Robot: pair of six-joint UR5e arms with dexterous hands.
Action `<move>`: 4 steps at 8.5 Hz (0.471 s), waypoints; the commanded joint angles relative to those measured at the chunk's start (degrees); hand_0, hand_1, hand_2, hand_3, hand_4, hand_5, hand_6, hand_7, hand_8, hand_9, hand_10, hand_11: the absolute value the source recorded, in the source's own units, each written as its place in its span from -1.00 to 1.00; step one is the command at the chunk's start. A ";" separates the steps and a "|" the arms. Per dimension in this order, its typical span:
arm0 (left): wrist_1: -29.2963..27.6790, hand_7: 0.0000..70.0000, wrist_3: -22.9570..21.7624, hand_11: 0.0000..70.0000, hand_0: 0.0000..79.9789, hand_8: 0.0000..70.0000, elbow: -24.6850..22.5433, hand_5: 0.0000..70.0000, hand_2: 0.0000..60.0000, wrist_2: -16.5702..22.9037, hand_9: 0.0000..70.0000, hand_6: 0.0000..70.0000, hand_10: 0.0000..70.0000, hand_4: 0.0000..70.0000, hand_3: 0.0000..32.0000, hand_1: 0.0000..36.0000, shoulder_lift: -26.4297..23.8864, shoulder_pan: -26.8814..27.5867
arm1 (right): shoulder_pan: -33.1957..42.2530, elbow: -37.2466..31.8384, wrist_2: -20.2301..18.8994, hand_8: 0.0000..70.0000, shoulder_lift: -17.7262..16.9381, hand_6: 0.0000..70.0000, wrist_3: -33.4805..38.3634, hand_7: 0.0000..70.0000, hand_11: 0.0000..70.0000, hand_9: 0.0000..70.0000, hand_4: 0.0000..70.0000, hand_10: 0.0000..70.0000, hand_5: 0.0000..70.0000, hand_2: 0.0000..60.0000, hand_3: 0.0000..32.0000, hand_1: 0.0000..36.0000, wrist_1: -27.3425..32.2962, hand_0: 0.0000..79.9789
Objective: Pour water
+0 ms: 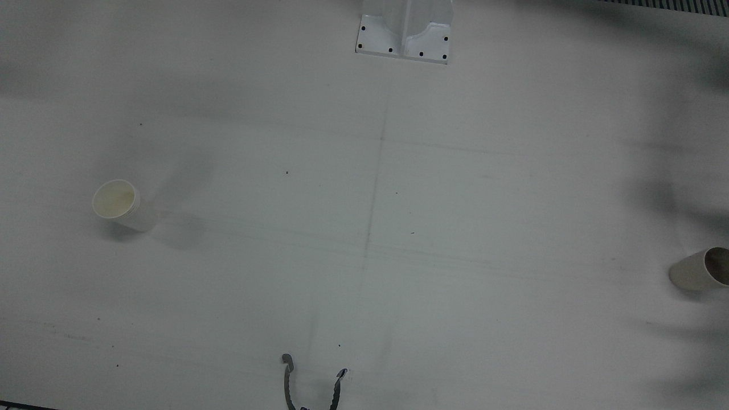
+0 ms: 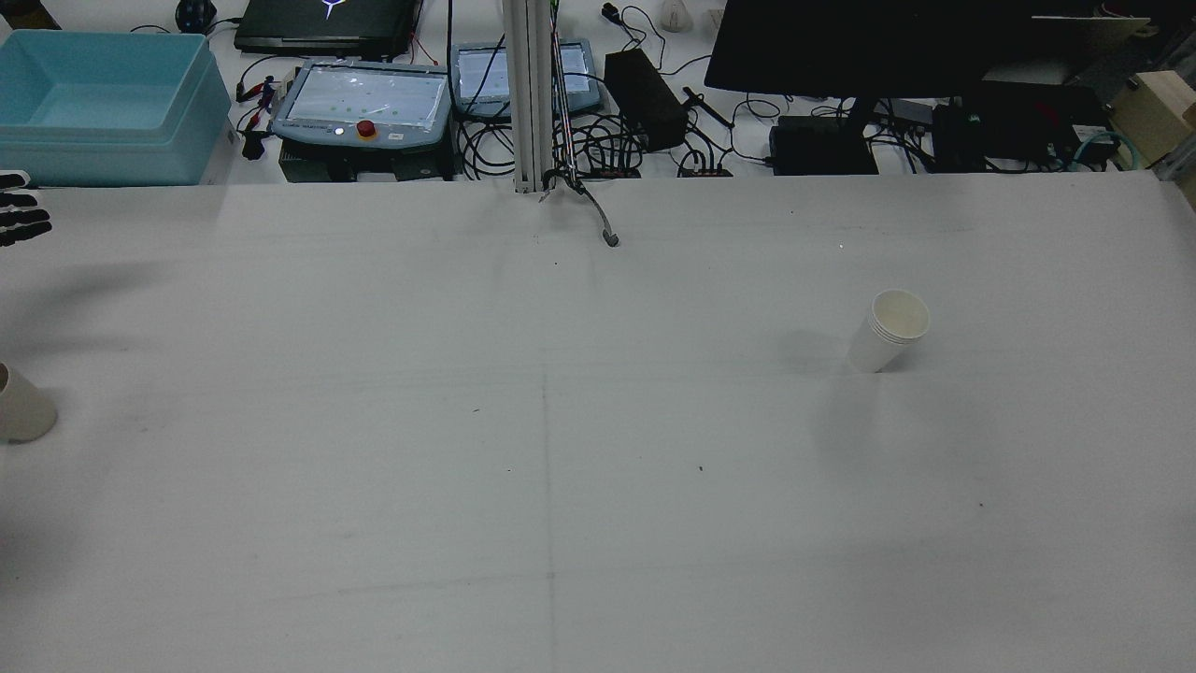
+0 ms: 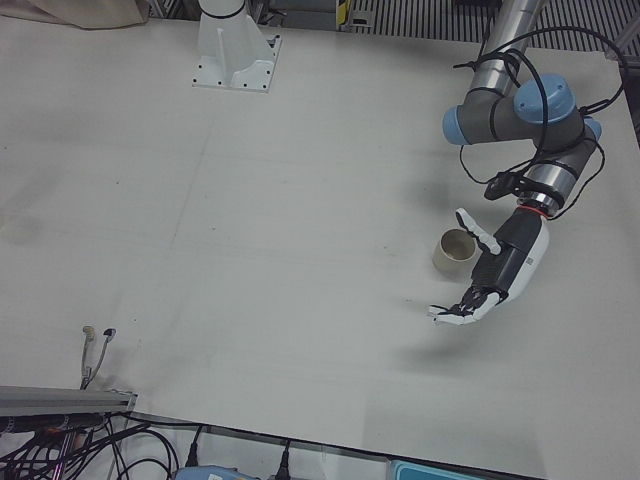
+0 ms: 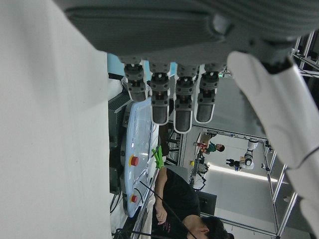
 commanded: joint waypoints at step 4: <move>-0.85 -0.41 2.30 -0.75 0.15 -0.61 0.37 -0.57 -1.00 0.18 -0.50 -0.52 -0.84 -0.54 -1.00 -0.80 0.00 -0.90 | -0.06 -0.10 -0.09 -0.66 -0.41 -0.58 0.89 -0.32 -0.57 -0.44 -0.92 -0.73 -0.29 -0.41 -1.00 -0.47 -0.17 0.02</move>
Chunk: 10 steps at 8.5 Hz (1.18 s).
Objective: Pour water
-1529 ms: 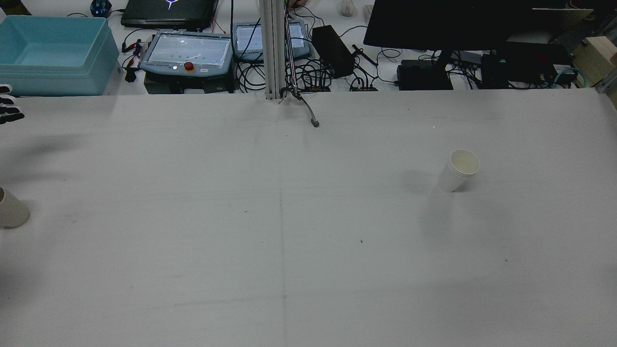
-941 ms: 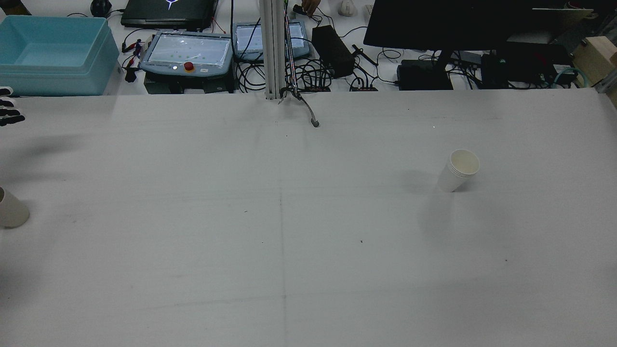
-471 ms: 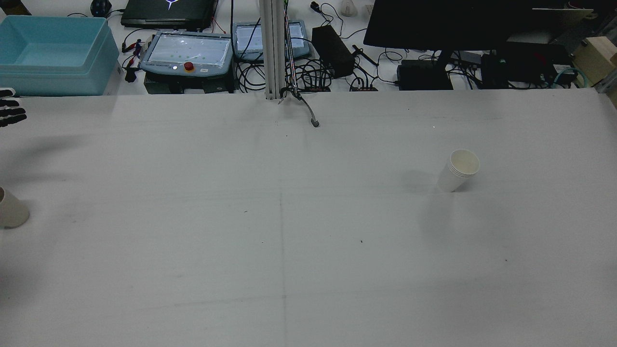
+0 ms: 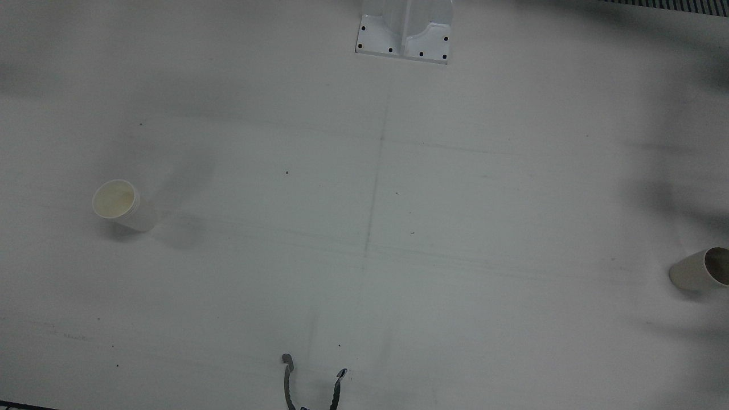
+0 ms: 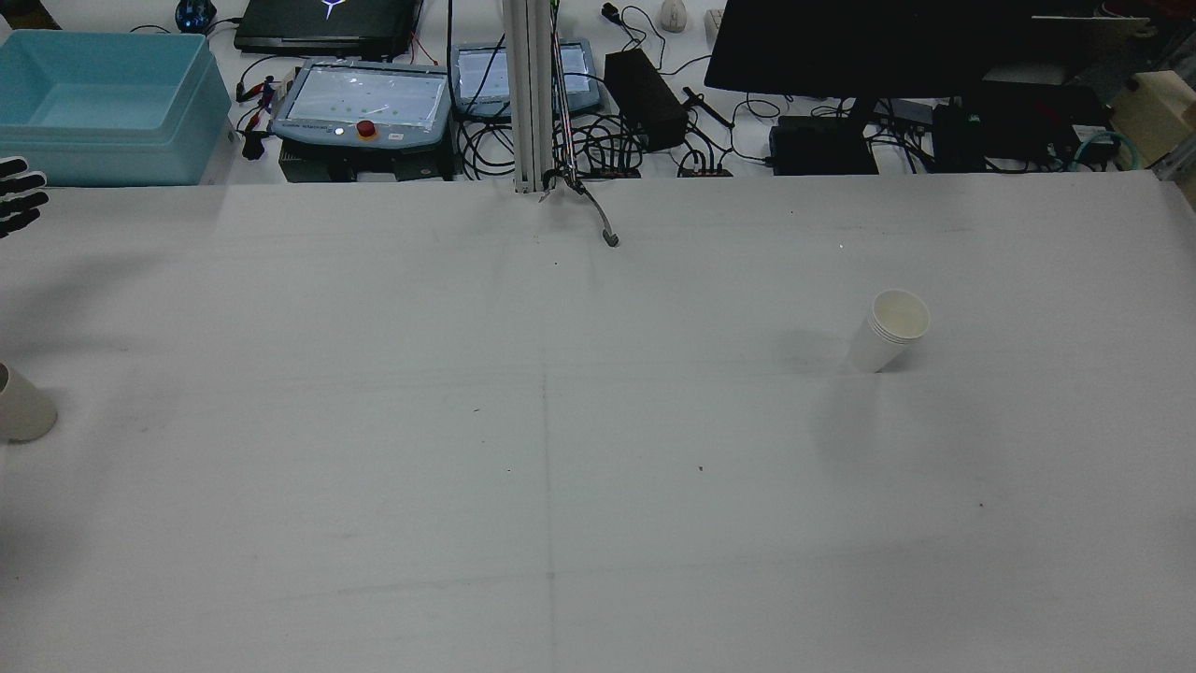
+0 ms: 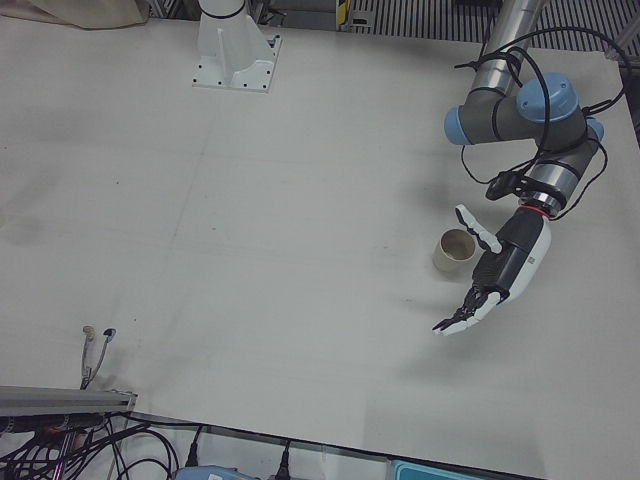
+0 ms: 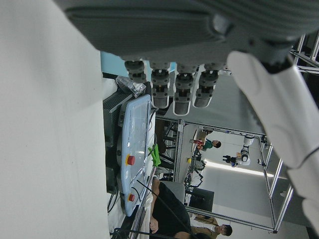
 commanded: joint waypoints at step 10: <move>4.58 -0.12 0.74 -0.67 0.14 -0.49 -8.01 -0.39 -1.00 0.09 -0.36 -0.32 -0.78 -0.41 -1.00 -0.85 -1.95 -0.85 | -0.61 -2.16 -0.32 -0.62 1.40 -0.51 1.49 -0.18 -0.53 -0.38 -0.80 -0.69 -0.26 -0.40 -1.00 -0.52 0.00 0.00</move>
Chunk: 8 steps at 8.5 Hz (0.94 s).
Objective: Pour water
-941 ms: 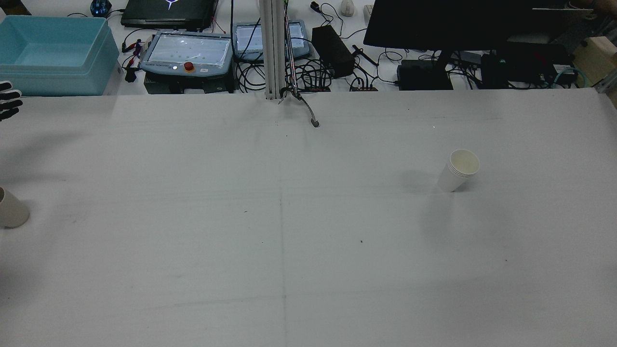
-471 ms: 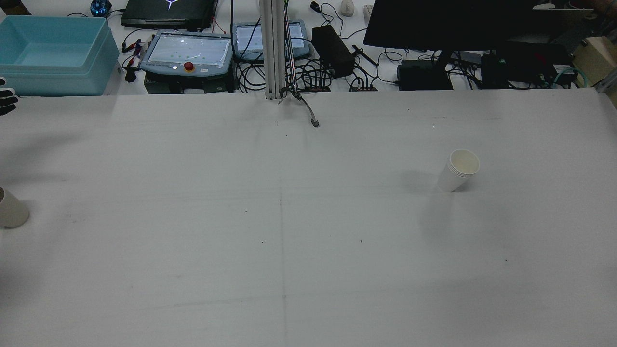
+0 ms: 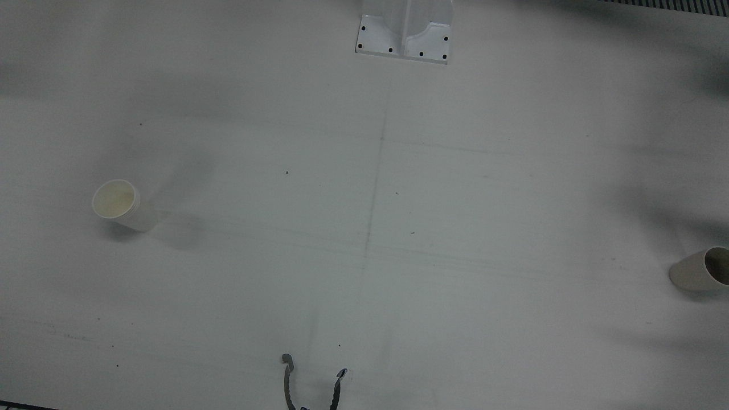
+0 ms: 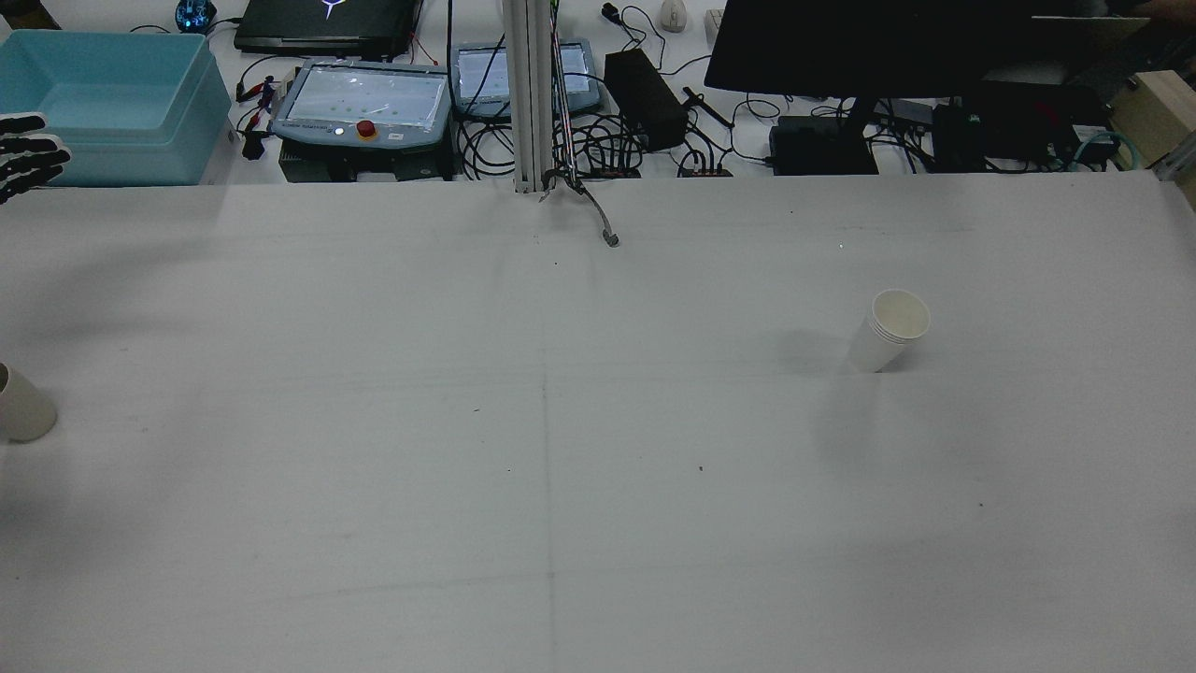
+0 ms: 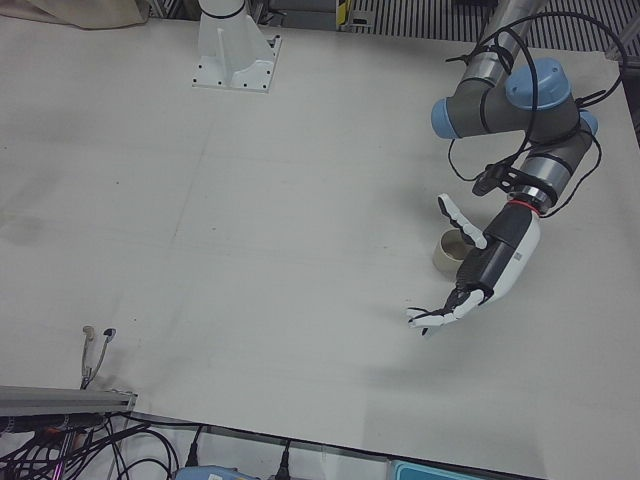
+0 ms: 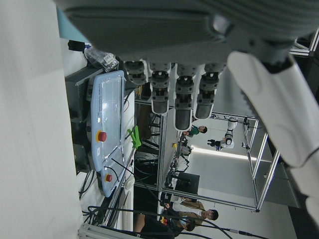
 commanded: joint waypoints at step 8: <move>-2.41 0.02 19.22 -0.57 -0.01 -0.37 -9.23 -0.31 -1.00 -0.36 -0.26 -0.30 -0.70 -0.36 -1.00 -1.00 3.02 -4.21 | 4.94 10.79 -1.00 -0.61 -1.91 -0.40 -3.47 0.13 -0.63 -0.33 -0.87 -0.76 0.04 -0.35 -1.00 -0.48 -0.71 0.02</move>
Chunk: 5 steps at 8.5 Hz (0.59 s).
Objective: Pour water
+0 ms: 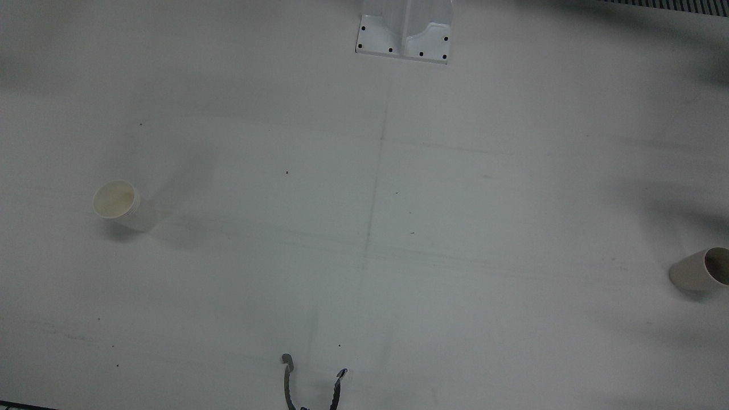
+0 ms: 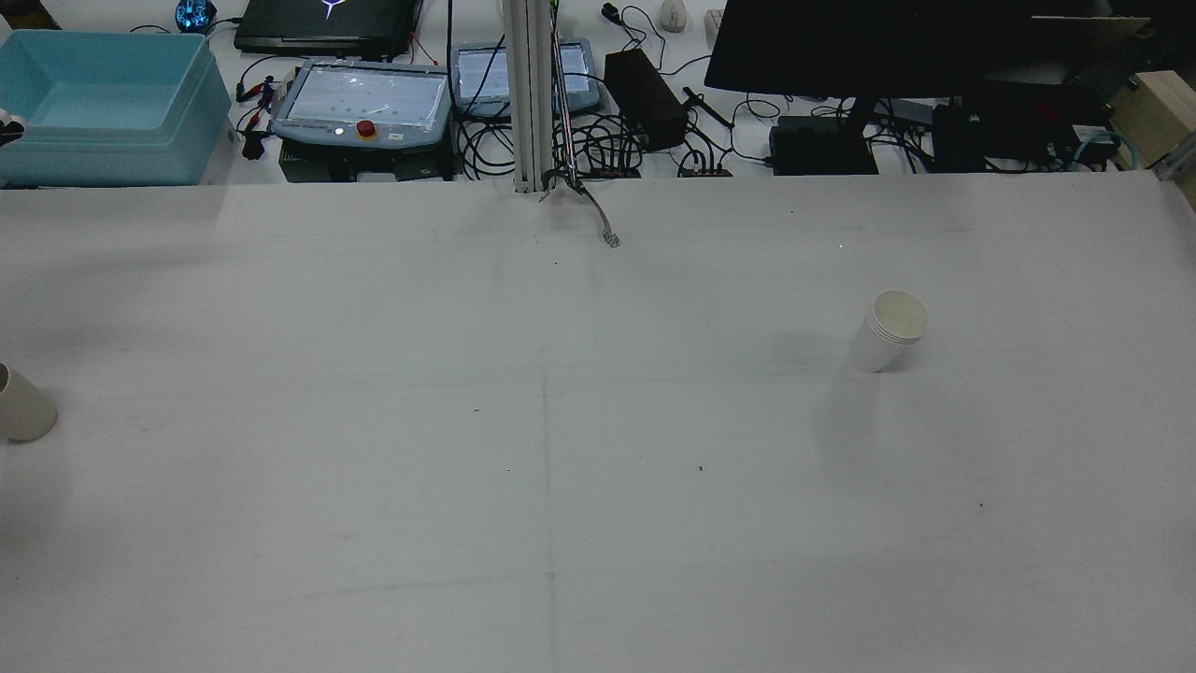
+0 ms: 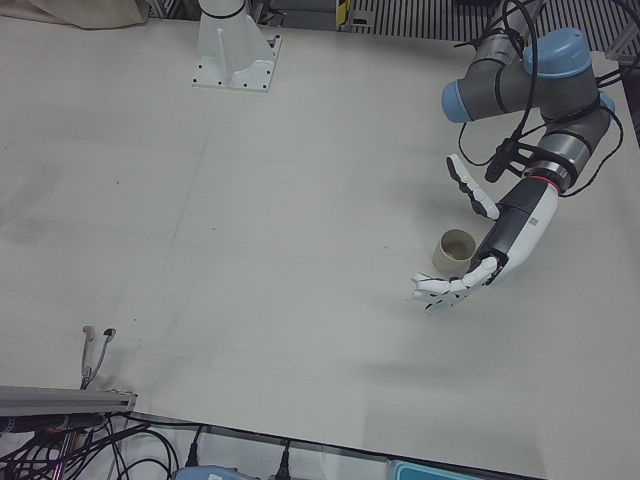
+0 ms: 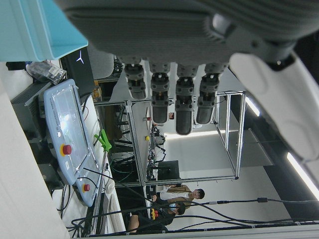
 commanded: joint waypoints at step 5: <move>-6.51 -0.99 21.44 -1.00 0.14 -0.87 -4.54 -0.92 -1.00 -4.44 -0.98 -1.00 -1.00 -0.90 -0.35 -0.81 8.27 -0.76 | 5.48 -0.13 -3.04 -0.70 -2.06 -0.49 -4.34 -0.01 -0.66 -0.45 -0.88 -0.78 0.17 -0.51 -1.00 -0.62 0.31 -0.03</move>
